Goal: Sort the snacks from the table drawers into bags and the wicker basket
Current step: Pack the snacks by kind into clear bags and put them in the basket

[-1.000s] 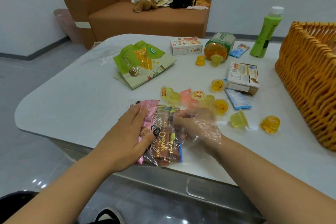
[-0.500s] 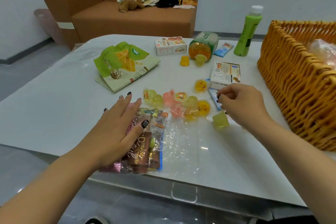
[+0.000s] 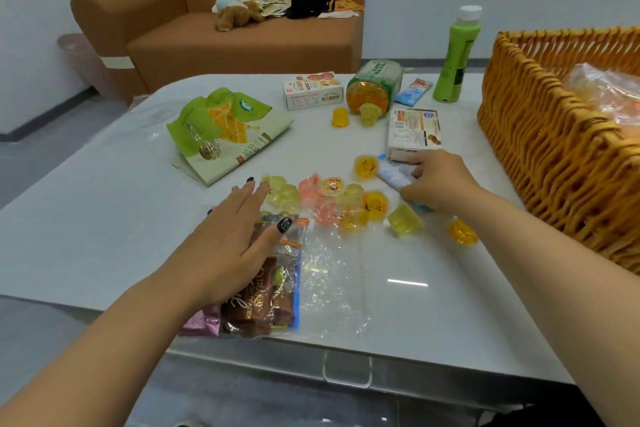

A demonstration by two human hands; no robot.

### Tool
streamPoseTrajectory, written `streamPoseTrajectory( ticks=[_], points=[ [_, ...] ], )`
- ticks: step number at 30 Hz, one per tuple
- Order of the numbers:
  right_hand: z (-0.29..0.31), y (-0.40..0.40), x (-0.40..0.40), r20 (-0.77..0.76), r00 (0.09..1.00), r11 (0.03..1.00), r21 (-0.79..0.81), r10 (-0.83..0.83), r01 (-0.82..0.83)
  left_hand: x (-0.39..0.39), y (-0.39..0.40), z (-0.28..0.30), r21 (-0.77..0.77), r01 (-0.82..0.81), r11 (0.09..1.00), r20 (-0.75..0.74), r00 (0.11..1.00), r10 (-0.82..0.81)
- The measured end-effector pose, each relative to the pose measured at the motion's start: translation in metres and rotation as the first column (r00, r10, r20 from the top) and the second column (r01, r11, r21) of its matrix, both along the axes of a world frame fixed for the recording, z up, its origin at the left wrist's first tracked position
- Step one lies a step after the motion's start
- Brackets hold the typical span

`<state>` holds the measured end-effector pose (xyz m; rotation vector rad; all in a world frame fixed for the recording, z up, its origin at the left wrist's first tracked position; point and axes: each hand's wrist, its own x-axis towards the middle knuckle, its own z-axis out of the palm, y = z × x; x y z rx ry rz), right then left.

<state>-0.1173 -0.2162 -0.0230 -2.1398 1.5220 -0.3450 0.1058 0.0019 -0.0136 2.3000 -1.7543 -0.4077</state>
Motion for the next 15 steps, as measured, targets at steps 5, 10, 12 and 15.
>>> streamPoseTrajectory(
  ticks=[5,10,12,15],
  points=[
    [0.018,0.005,-0.012,0.009,0.998,0.996,-0.067,-0.057,0.058,-0.002,0.003,0.005,-0.032,-0.003,0.999,-0.025,1.000,0.002],
    [0.048,0.026,-0.020,0.448,0.811,0.921,0.275,-0.376,0.275,-0.010,0.009,0.010,-0.020,0.006,1.000,-0.007,1.000,-0.006],
    [0.056,0.044,-0.024,0.567,0.613,0.804,0.557,-0.550,0.206,-0.010,0.012,0.013,-0.018,-0.004,1.000,-0.018,1.000,0.004],
    [0.061,0.070,-0.033,0.673,0.448,0.753,0.658,-0.588,0.000,-0.006,0.015,0.017,-0.042,-0.043,0.998,-0.074,0.996,0.040]
  ],
)
